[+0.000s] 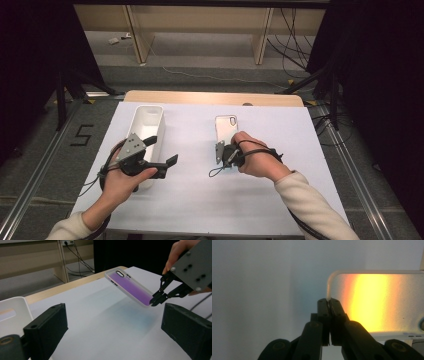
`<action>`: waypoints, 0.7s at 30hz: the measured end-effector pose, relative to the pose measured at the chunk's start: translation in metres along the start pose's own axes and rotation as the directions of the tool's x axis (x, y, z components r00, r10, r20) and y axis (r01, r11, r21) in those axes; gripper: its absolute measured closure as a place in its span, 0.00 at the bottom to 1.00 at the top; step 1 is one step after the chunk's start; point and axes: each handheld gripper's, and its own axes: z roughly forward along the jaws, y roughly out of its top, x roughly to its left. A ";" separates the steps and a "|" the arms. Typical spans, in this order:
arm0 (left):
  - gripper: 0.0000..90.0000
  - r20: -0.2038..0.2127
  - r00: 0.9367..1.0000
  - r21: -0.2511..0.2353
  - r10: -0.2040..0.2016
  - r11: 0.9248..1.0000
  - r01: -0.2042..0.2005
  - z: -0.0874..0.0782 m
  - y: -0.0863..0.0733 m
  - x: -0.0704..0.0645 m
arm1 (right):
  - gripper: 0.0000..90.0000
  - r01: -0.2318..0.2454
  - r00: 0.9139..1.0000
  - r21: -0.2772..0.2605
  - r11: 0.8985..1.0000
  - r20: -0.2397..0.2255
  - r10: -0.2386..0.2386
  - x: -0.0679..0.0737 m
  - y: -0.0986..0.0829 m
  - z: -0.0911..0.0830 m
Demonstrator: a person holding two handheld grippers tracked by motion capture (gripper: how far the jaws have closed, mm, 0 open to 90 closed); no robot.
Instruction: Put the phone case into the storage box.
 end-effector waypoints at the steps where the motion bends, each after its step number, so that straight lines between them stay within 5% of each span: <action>1: 0.07 0.003 1.000 0.003 0.006 1.000 -0.006 0.003 0.002 0.000 | 0.99 0.000 1.000 0.000 1.000 0.000 0.000 0.000 0.000 0.000; 21: 0.11 0.042 0.998 0.085 -0.038 0.996 0.034 0.064 0.014 -0.009 | 0.99 0.049 0.998 -0.019 0.999 0.050 -0.048 0.009 0.006 -0.014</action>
